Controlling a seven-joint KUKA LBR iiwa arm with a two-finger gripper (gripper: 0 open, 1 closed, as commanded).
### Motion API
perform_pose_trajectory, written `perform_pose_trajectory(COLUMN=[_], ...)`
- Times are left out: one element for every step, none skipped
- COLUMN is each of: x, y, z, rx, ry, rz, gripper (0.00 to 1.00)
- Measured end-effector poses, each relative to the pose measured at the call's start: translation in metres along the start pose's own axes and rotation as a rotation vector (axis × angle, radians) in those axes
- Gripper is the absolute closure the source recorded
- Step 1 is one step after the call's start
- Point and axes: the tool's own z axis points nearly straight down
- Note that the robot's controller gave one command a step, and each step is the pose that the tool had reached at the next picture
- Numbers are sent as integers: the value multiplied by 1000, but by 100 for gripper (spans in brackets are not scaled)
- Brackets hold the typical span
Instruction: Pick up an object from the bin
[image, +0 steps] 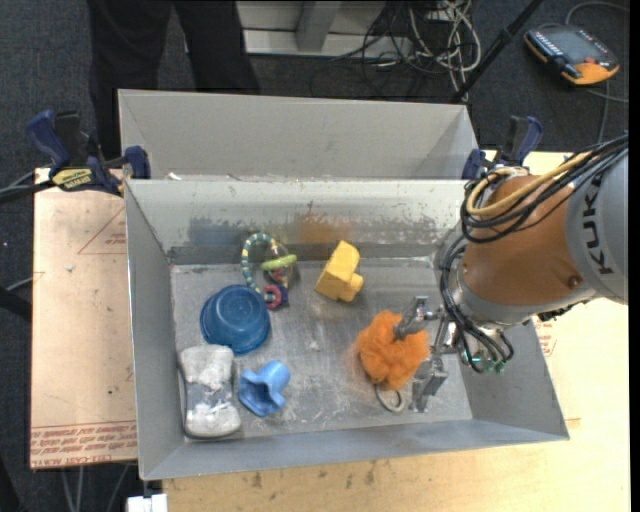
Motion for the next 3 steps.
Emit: perform_pose_trajectory(x=[-2, -39, -39], y=[0, -9, -9], z=[-4, 67, 67], rx=[1, 10, 10], ry=[-7, -42, -43], rz=[-1, -560, -559], gripper=[0, 100, 100])
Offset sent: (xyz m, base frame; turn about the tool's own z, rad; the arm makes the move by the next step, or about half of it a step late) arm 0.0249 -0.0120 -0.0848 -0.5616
